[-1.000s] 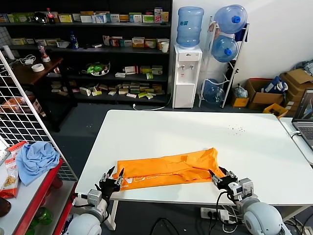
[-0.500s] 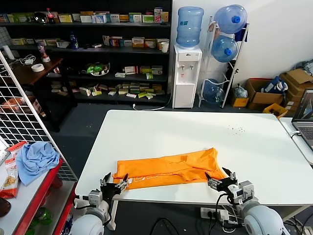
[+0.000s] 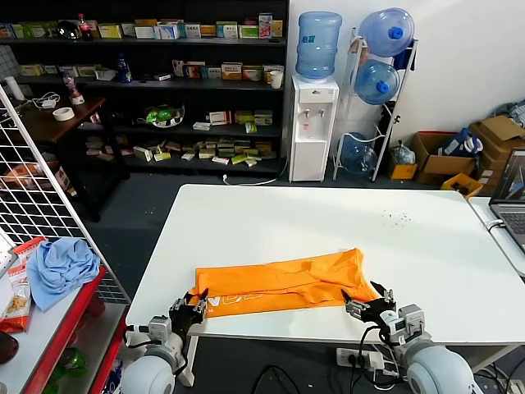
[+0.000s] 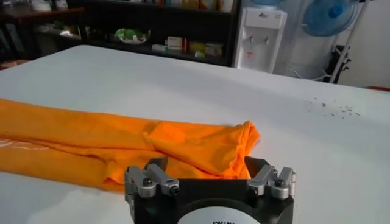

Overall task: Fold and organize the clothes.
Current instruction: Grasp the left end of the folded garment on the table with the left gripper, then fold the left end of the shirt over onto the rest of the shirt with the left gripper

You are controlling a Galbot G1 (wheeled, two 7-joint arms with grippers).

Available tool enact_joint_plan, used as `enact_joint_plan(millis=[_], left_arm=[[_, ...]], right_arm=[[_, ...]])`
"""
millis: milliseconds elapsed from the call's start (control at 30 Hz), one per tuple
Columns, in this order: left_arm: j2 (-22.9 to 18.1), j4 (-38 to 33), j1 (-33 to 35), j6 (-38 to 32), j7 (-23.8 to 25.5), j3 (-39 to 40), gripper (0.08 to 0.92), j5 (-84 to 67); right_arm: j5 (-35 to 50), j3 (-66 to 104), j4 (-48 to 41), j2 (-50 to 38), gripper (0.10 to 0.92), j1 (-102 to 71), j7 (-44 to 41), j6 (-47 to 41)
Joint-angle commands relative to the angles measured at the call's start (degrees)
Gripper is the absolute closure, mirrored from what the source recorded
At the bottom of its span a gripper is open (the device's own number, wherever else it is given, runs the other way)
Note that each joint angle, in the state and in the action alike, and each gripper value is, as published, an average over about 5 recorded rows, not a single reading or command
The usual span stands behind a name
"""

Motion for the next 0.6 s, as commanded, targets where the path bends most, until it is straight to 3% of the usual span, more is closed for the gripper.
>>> enact_joint_plan(millis=[33,300,600], left_arm=[[0.4,-0.1,-0.2,0.3,0.0,0.0,0.674,-0.4],[3.4,1.8,-2.2,-1.4,-0.1,-2.0,0.863,2.6],[11.7,7.4,-6.1,-2.4,-0.7,-8.3,0.867,3.9]], right_arm=[[0.0,0.0,0.2,0.1,0.203,-0.1,0.1,-0.1],[0.0,0.1,0.5,0.1,0.203,-0.3,0.1,-0.2],[-0.9,0.2,-0.5,0.5,0.203,-0.2,1.0,3.1]])
